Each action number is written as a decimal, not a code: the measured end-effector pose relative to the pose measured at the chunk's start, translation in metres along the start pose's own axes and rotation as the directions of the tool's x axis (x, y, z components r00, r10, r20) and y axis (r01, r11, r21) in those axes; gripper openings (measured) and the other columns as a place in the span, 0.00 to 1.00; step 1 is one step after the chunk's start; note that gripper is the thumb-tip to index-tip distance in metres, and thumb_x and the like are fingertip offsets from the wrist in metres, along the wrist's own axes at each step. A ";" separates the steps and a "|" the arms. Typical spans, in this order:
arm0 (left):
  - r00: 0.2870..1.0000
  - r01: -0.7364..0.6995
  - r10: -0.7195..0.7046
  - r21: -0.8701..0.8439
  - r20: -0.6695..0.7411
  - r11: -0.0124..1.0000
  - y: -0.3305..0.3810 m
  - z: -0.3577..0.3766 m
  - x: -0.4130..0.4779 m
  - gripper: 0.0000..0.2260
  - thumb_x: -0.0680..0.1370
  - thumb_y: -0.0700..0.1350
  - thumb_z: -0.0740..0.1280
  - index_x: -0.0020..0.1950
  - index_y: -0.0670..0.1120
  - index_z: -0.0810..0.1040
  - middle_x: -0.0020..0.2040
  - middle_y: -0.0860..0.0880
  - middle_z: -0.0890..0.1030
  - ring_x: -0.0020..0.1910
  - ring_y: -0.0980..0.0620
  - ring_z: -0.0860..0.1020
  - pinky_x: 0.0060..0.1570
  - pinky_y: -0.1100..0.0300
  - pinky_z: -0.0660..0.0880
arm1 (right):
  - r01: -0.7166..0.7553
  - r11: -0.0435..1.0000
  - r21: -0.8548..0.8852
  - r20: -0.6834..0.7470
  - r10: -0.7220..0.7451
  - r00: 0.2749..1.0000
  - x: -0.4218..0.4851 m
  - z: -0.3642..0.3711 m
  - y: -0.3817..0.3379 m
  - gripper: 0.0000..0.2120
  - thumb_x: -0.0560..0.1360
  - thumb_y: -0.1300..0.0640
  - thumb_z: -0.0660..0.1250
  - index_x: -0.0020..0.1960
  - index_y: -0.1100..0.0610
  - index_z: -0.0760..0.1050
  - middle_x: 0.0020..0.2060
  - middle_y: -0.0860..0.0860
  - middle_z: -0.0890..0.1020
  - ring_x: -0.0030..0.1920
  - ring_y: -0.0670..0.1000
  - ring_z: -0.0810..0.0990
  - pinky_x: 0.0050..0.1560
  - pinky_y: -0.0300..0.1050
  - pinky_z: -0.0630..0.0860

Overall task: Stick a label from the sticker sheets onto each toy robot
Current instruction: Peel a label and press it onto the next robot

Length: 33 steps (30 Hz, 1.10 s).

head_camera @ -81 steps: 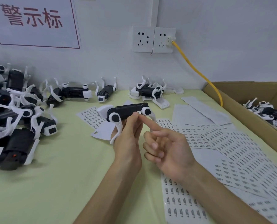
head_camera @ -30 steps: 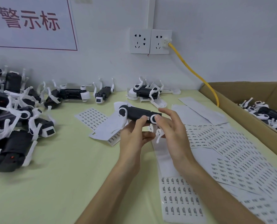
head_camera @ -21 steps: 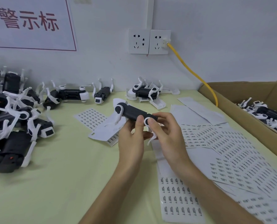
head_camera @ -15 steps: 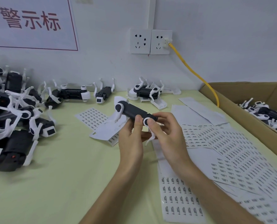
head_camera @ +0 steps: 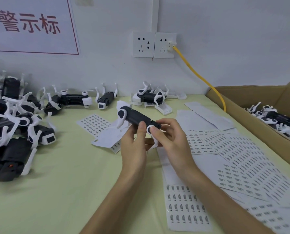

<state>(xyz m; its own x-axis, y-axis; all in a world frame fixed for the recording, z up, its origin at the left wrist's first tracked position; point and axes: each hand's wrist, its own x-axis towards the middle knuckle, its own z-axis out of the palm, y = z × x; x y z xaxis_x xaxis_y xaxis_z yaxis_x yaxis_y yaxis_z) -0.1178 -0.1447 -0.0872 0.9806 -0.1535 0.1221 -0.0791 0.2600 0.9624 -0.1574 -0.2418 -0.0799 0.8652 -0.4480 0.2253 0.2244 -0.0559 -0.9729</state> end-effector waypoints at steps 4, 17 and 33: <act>0.999 0.009 -0.008 0.040 -0.036 0.999 -0.004 0.000 0.001 0.14 0.87 0.50 0.60 0.54 0.45 0.83 0.45 0.50 0.88 0.36 0.51 0.85 0.38 0.64 0.78 | -0.004 1.000 0.003 0.028 0.004 1.000 0.001 0.001 0.001 0.12 0.75 0.56 0.76 0.55 0.53 0.77 0.47 0.54 0.86 0.50 0.55 0.85 0.48 0.46 0.81; 0.997 0.066 -0.068 -0.069 -0.026 0.995 0.000 -0.004 0.004 0.18 0.87 0.51 0.61 0.50 0.40 0.83 0.45 0.43 0.88 0.44 0.43 0.88 0.40 0.53 0.84 | -0.009 0.998 -0.057 0.120 0.016 0.993 0.009 -0.005 0.004 0.24 0.60 0.40 0.79 0.53 0.46 0.78 0.48 0.46 0.85 0.47 0.52 0.87 0.57 0.58 0.82; 0.999 0.048 -0.049 0.104 0.003 0.993 0.000 -0.006 0.002 0.16 0.82 0.33 0.65 0.62 0.52 0.82 0.40 0.55 0.86 0.36 0.51 0.86 0.47 0.53 0.85 | -0.201 0.980 0.006 0.017 0.201 0.979 0.016 -0.014 -0.003 0.09 0.77 0.51 0.73 0.44 0.56 0.81 0.41 0.59 0.86 0.46 0.64 0.87 0.49 0.50 0.83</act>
<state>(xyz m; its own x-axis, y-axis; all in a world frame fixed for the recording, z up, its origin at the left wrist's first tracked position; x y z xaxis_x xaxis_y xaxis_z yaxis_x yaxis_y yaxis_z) -0.1148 -0.1394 -0.0885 0.9827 -0.1687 0.0759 -0.0502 0.1519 0.9871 -0.1506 -0.2617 -0.0741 0.9000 -0.4350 0.0258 0.0483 0.0408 -0.9980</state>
